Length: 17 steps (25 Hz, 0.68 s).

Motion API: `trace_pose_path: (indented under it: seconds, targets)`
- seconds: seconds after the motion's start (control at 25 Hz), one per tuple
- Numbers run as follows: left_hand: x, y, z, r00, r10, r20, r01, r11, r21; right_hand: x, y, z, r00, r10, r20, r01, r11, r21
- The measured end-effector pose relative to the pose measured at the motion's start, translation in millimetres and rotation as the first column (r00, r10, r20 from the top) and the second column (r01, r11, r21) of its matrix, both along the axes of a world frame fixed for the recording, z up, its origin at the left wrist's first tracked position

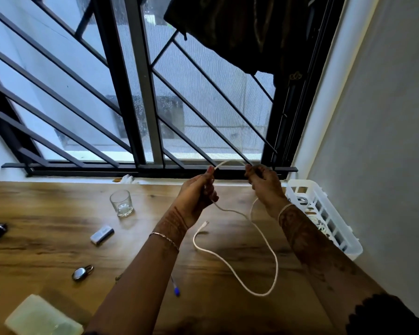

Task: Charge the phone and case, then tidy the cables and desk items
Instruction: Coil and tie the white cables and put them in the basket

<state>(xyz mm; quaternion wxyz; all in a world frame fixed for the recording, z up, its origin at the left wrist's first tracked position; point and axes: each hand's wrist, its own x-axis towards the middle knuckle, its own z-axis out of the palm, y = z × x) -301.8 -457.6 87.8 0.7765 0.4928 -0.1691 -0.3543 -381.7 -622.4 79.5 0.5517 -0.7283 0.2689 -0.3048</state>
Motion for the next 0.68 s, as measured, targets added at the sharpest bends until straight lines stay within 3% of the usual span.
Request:
trace_pose_path:
  seconds: [0.08,0.2,0.28,0.4,0.44,0.52,0.6,0.68]
  targets:
    - [2,-1,5,0.999,-0.025,-0.021,0.025,0.999,-0.031,1,-14,-3,0.997,-0.069,-0.019,0.068,0.997,-0.019]
    - [2,-4,10,0.998,-0.063,0.026,0.063,0.998,-0.023,-2,-27,-15,0.963,-0.182,-0.201,0.138,0.966,-0.217]
    - [0,-7,9,0.994,-0.091,0.068,0.091,0.996,-0.007,-3,-25,-21,0.926,-0.223,-0.305,0.116,0.937,-0.331]
    - [-3,-13,5,0.994,-0.083,0.071,0.083,0.997,-0.003,1,-16,-19,0.921,-0.177,-0.347,0.044,0.932,-0.359]
    - [-4,-16,4,0.996,-0.059,0.07,0.059,0.998,0.008,2,-12,-15,0.936,-0.145,-0.322,0.046,0.954,-0.296]
    - [-6,-22,3,0.994,0.004,0.111,-0.014,0.996,0.087,3,-8,-5,0.986,-0.055,-0.16,0.068,0.995,0.074]
    - [-7,-27,1,0.984,0.04,0.176,-0.077,0.975,0.208,3,-6,10,0.999,-0.029,0.03,0.013,0.898,0.439]
    - [-8,-33,-2,0.967,0.097,0.237,-0.165,0.943,0.288,1,-7,24,0.987,-0.04,0.156,-0.066,0.785,0.616]
